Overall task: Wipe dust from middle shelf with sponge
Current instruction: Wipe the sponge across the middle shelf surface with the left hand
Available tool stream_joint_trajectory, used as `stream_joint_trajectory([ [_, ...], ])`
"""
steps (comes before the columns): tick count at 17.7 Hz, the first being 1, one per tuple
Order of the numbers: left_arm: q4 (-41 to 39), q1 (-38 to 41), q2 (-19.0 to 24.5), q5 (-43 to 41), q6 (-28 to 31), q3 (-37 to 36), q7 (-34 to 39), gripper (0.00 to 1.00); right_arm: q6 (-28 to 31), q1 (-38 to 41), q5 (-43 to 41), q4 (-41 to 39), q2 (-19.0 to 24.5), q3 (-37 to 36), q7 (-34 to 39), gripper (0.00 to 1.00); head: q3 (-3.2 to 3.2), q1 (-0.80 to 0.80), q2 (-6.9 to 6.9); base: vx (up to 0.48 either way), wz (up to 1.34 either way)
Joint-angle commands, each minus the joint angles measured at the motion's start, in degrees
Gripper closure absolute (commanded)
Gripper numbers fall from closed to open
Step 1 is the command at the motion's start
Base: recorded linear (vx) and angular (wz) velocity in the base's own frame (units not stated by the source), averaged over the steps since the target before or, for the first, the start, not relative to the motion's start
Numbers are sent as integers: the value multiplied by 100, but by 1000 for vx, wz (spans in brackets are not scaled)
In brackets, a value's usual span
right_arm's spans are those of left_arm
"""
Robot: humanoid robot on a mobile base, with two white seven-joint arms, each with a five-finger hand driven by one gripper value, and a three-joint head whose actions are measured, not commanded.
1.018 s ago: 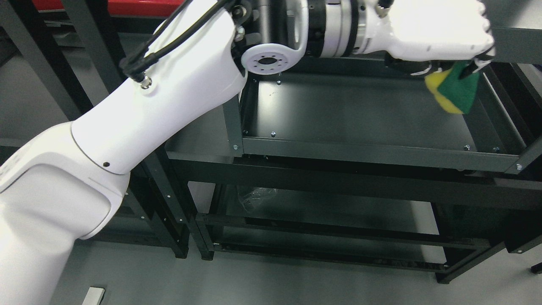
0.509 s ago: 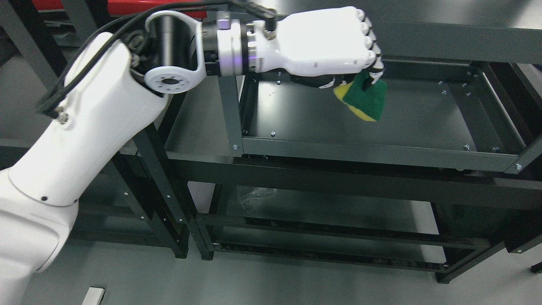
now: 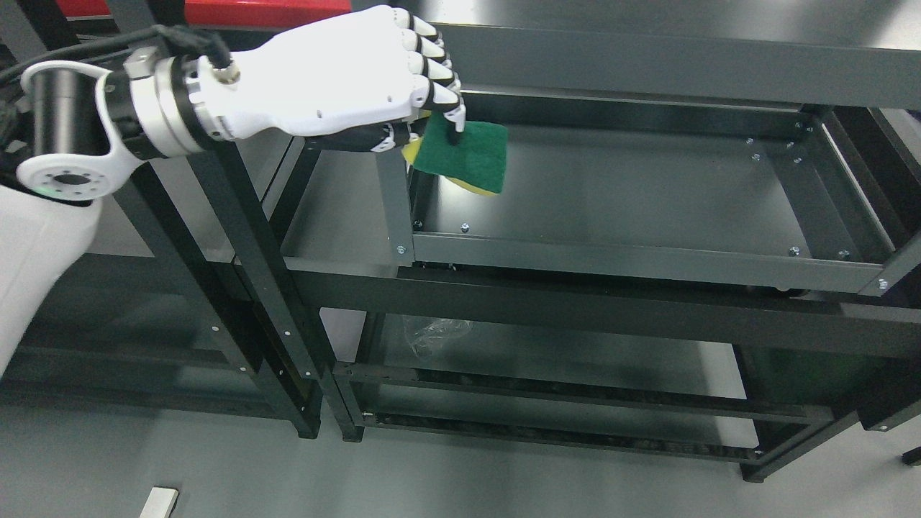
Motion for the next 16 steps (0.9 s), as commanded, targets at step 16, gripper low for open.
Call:
stream_joint_trajectory([
  [16,2358,-2137,-3340,-400,1060,-2212,536,100,-4,0,0,-100,-100,-1,4,0,0,0,0,0,0],
])
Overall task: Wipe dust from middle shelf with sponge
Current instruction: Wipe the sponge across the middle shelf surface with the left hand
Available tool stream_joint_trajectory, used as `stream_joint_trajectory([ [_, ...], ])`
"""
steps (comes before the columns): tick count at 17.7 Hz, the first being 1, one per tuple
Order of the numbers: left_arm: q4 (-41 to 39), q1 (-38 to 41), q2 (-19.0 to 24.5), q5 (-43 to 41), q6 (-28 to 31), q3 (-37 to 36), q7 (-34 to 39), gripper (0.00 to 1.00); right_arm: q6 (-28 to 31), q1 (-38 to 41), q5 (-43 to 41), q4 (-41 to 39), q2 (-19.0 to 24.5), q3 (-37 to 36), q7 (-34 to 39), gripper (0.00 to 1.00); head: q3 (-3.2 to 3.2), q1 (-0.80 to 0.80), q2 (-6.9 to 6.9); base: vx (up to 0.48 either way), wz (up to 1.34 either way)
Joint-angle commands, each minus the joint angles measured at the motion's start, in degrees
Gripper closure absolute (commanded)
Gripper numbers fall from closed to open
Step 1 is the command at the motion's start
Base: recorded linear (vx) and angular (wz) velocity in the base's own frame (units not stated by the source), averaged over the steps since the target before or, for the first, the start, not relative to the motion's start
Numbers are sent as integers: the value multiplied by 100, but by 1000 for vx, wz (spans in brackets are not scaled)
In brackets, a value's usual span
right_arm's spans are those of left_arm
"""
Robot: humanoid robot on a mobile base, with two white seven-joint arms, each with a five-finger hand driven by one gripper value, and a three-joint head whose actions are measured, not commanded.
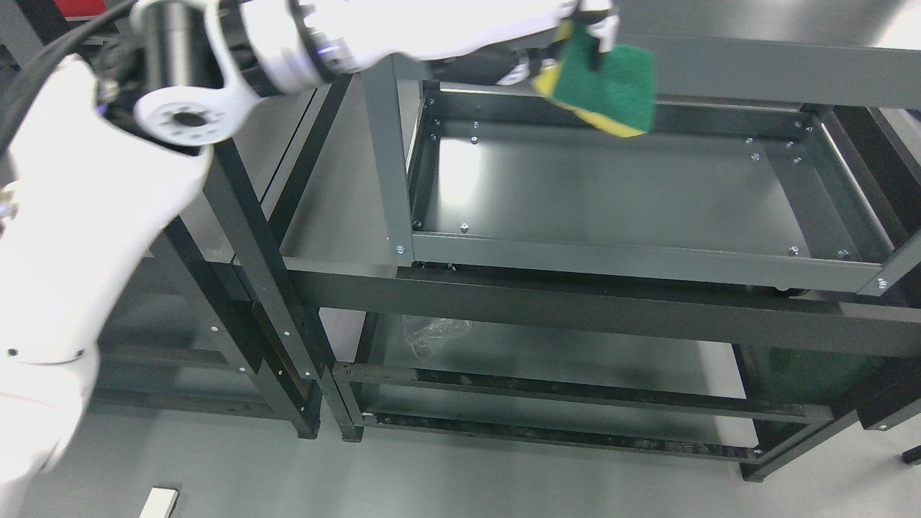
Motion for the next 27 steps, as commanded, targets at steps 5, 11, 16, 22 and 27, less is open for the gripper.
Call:
stream_joint_trajectory([
  [5,1731,-977,-1581,-9,930,-2538,632,99,-21,0,0,-100,-100,-1,4,0,0,0,0,0,0],
  [11,1389,-1021,-1581,860,2439,-3630,1773,100,-21,0,0,-100,-100,-1,4,0,0,0,0,0,0],
  [16,985,-1021,-1581,1159,2671,-4296,2206,100,-21,0,0,-100,-100,-1,4,0,0,0,0,0,0],
  [22,1002,-671,-1581,1371,2408,-4501,2197,99,-21,0,0,-100,-100,8,4,0,0,0,0,0,0],
  [27,1055,1794,-1581,1372,2407,-3188,2206,99,-21,0,0,-100,-100,-1,4,0,0,0,0,0,0],
])
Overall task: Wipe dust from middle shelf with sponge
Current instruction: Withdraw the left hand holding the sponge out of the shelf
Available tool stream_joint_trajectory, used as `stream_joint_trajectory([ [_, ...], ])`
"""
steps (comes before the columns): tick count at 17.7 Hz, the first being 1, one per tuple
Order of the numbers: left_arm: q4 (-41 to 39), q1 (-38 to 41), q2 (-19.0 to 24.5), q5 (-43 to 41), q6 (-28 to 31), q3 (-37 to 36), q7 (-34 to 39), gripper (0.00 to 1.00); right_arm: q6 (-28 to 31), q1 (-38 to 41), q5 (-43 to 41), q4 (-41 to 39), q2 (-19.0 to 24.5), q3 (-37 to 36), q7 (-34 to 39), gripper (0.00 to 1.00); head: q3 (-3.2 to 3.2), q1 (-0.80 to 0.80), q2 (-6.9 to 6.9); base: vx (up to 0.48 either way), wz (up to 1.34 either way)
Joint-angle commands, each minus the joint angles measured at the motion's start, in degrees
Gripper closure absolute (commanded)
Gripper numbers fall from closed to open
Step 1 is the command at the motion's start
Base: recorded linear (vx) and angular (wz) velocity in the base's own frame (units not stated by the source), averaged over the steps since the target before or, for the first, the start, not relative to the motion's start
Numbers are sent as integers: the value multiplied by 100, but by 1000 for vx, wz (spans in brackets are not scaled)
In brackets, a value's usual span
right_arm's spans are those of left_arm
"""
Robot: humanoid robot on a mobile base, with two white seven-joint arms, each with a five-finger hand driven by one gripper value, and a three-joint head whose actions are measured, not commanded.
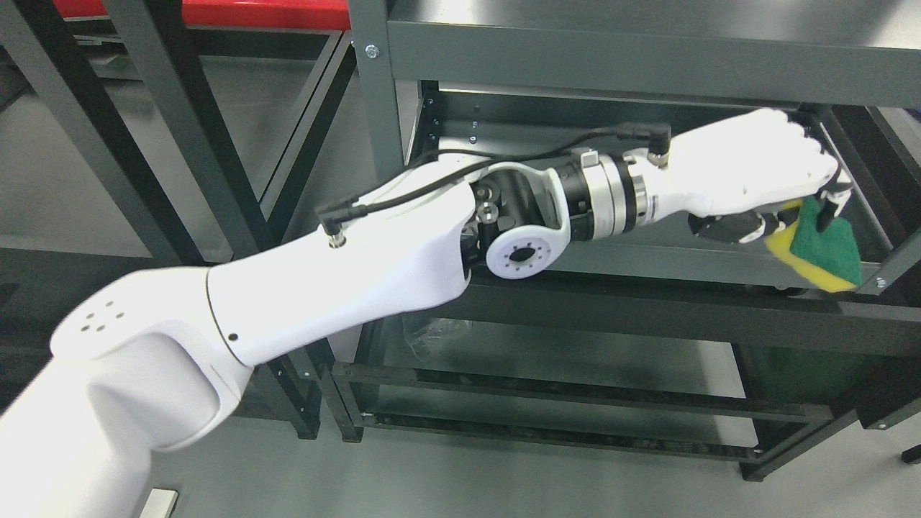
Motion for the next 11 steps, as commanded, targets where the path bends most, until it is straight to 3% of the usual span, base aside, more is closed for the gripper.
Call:
stream_joint_trajectory([
  [1,-26,2423,-19,79,-29,1031,-2,98,-1,0,0,-100,-100,-2,4,0,0,0,0,0,0],
  [5,-474,4374,-19,88,-38,3735,-125,97,-1,0,0,-100,-100,6,4,0,0,0,0,0,0],
  [7,-720,4826,-19,114,-116,4933,-169,97,-1,0,0,-100,-100,-2,4,0,0,0,0,0,0],
  [11,-1290,5485,-19,913,-29,5921,-99,97,-1,0,0,-100,-100,-2,4,0,0,0,0,0,0],
])
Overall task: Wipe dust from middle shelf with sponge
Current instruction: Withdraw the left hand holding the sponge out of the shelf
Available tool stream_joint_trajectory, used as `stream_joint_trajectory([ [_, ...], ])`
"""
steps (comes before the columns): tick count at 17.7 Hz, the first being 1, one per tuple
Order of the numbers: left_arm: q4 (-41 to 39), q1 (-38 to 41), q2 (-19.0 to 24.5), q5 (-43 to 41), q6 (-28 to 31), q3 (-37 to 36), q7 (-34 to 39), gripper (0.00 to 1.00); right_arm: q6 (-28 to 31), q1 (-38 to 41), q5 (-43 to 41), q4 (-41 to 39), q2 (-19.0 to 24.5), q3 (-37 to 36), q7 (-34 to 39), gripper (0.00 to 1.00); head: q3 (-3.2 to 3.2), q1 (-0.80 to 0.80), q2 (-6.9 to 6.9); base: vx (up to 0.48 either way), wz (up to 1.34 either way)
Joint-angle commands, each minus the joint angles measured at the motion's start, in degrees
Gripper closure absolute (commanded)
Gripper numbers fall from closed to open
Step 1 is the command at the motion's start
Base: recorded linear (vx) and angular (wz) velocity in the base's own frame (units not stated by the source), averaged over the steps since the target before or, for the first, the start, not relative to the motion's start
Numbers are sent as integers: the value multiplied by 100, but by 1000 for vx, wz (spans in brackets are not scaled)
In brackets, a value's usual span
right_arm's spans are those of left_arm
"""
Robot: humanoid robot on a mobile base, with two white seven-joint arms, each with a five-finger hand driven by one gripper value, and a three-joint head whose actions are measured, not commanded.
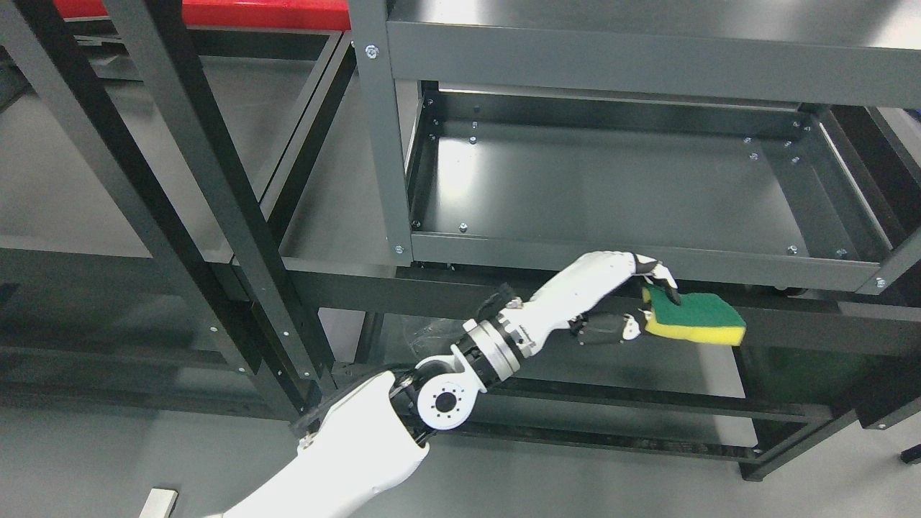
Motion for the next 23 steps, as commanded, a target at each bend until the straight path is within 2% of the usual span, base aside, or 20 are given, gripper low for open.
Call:
stream_joint_trajectory([
  [1,-1053,1603,58,632,121,3298,32,97,2,0,0,-100,-100,-2,4,0,0,0,0,0,0],
  [3,-1414,1885,58,772,314,3701,119,97,2,0,0,-100,-100,-2,4,0,0,0,0,0,0],
  [5,-1695,1956,58,1289,586,4001,260,98,2,0,0,-100,-100,-2,4,0,0,0,0,0,0],
  [8,-2126,2131,58,1415,842,4248,269,98,2,0,0,-100,-100,-2,4,0,0,0,0,0,0],
  [14,-2189,2949,58,1432,307,4029,261,98,2,0,0,-100,-100,-2,4,0,0,0,0,0,0],
  [23,-2224,3011,58,1432,262,3950,261,98,2,0,0,-100,-100,-2,4,0,0,0,0,0,0],
])
